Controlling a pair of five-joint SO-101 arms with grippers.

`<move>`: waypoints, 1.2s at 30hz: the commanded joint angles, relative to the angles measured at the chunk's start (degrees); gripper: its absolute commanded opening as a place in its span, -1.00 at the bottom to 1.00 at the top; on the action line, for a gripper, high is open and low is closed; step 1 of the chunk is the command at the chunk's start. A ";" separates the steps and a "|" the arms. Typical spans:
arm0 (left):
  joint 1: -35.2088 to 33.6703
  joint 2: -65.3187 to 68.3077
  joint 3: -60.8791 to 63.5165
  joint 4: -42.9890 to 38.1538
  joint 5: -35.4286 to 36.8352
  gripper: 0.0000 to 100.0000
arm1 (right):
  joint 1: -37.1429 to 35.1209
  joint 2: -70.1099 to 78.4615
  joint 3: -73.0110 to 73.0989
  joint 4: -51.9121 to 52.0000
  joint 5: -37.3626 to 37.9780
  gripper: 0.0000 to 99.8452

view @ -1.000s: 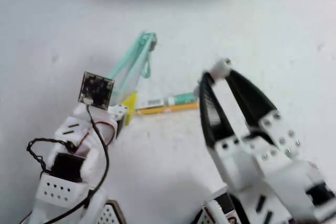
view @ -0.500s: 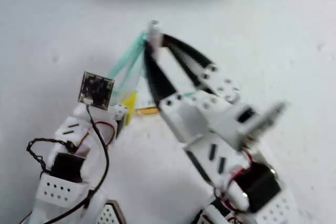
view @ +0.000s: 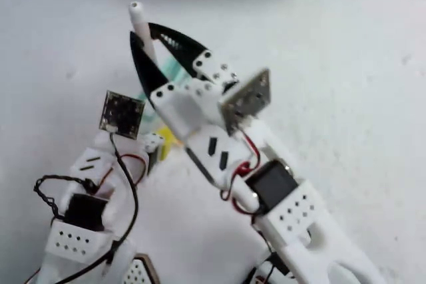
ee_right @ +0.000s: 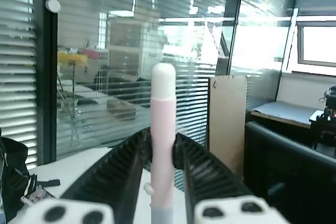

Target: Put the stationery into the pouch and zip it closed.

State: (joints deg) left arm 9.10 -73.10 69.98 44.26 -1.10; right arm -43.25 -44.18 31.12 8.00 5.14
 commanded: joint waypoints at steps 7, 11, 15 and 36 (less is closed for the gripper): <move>0.75 0.40 -0.26 0.62 0.97 -0.50 | -0.48 0.22 3.87 -1.10 0.00 -0.97; 0.75 0.40 -0.26 0.62 0.97 -0.50 | -0.48 -0.22 7.30 -1.10 0.00 -0.97; 0.75 0.40 -0.26 0.62 0.97 -0.50 | -0.48 -3.91 9.58 -1.10 0.09 -0.97; 0.75 0.48 -0.18 0.70 0.97 -0.50 | -0.31 -14.55 13.45 7.87 0.09 -0.64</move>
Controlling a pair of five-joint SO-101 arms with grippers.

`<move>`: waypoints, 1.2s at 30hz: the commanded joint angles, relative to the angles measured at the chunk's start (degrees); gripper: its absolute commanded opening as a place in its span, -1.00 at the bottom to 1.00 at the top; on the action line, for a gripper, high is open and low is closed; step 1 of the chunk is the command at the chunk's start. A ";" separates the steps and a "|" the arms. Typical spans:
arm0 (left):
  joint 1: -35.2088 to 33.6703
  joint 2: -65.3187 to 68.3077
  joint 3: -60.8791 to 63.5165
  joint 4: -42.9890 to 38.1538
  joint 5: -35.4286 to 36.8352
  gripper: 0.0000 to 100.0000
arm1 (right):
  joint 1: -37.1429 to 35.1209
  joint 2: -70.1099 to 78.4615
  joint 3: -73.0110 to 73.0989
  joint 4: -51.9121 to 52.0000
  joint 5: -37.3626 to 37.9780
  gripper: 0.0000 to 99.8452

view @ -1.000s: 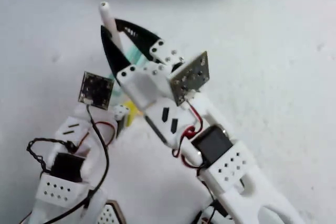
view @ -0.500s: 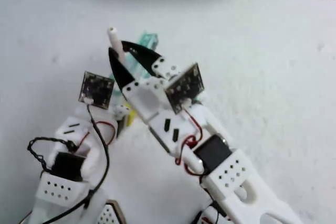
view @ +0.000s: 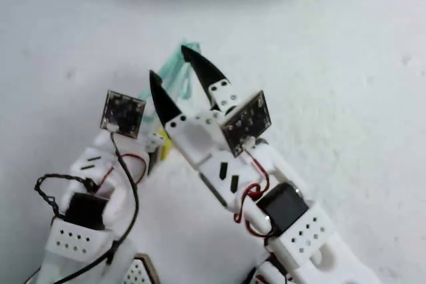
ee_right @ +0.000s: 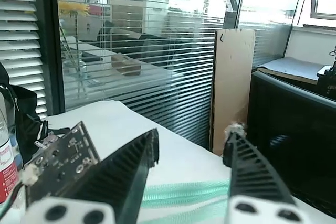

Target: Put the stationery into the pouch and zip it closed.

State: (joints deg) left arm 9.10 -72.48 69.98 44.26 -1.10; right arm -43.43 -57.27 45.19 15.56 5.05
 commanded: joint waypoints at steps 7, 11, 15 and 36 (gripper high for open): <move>0.75 -0.13 -0.18 0.70 0.97 -0.50 | 0.31 -1.63 -0.62 0.48 0.18 -0.65; 0.75 -0.13 -0.18 0.70 0.97 -0.50 | 3.56 -2.42 -1.49 2.51 0.18 -0.65; 0.75 -0.13 -0.18 0.70 0.97 -0.50 | 6.64 -2.07 -3.69 8.92 0.26 -0.65; 0.66 -0.13 0.44 0.18 0.88 -0.61 | 21.93 -1.98 -4.31 26.59 9.93 -0.65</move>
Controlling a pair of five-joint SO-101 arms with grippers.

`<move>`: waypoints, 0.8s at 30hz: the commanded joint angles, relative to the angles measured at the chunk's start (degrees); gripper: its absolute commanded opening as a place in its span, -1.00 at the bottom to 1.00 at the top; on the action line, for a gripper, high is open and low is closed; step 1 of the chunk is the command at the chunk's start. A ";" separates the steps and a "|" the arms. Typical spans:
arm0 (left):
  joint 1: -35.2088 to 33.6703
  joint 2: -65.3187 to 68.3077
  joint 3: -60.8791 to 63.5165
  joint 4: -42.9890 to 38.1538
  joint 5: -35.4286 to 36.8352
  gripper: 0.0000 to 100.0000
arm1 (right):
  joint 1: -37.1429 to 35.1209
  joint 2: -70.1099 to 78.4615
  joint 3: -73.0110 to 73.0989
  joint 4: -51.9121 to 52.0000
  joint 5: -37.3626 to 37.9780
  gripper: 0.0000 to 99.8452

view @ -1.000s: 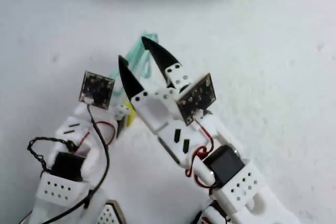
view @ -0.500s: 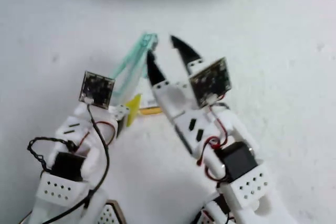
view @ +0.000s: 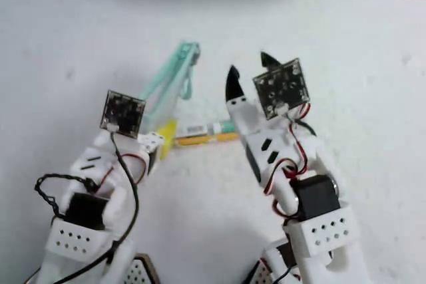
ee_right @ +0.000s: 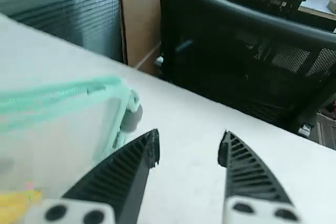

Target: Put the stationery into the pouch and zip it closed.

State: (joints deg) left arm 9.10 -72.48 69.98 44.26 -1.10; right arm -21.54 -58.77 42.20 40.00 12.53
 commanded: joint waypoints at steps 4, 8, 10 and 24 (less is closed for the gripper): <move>0.66 -0.13 1.93 -2.37 0.88 -0.61 | -0.84 -0.57 5.01 2.15 2.81 -0.65; 0.66 -0.13 2.11 -2.55 0.88 -0.62 | -1.80 -0.57 13.45 -2.77 2.73 -0.65; 0.66 -0.13 2.11 -2.55 0.88 -0.62 | -1.71 -0.57 17.93 -7.08 2.37 -0.65; 0.66 -0.13 2.02 -2.55 0.88 -0.62 | -3.21 -0.57 30.95 -16.92 2.90 -0.65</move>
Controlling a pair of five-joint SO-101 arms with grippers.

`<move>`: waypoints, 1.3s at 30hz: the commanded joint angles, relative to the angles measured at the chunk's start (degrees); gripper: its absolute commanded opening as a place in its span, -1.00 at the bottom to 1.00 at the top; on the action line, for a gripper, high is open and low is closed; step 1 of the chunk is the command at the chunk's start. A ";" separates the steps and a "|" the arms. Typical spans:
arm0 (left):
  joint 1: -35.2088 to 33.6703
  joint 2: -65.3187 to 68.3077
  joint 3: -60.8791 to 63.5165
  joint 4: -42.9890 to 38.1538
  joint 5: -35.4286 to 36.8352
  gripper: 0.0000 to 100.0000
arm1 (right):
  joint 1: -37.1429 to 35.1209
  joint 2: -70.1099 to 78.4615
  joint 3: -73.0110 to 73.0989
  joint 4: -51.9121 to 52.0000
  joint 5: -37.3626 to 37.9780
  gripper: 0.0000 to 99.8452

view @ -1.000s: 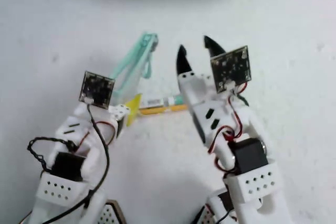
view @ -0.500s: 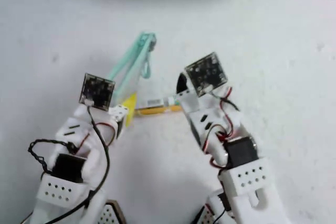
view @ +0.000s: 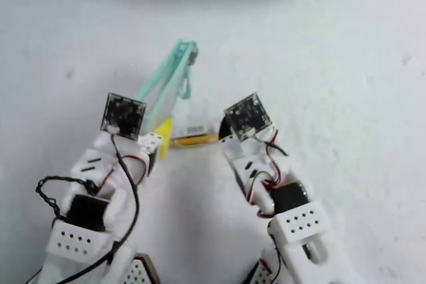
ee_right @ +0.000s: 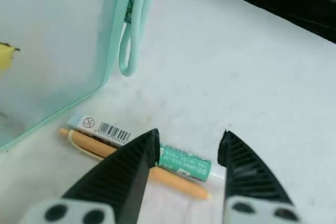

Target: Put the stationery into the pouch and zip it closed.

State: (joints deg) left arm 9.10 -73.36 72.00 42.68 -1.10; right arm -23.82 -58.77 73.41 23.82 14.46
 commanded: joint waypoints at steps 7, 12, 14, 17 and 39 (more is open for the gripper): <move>0.66 0.75 0.00 -0.97 0.88 -0.62 | -4.00 5.41 -1.05 -0.66 14.51 -0.65; 0.66 0.75 0.09 -0.97 0.88 -0.62 | -3.03 21.85 -11.78 2.95 13.80 -0.65; 0.66 0.75 0.09 -0.97 0.88 -0.62 | -2.15 28.35 -16.09 4.70 13.98 -0.65; 0.66 0.75 0.09 -0.97 0.88 -0.62 | -1.19 35.21 -20.84 7.34 14.42 -0.65; 0.66 0.75 0.00 -0.97 0.88 -0.62 | -4.18 55.43 -30.51 8.75 31.65 -0.65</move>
State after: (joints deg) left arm 9.01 -73.19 72.18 42.68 -1.10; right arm -27.69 -4.26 45.89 33.41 43.12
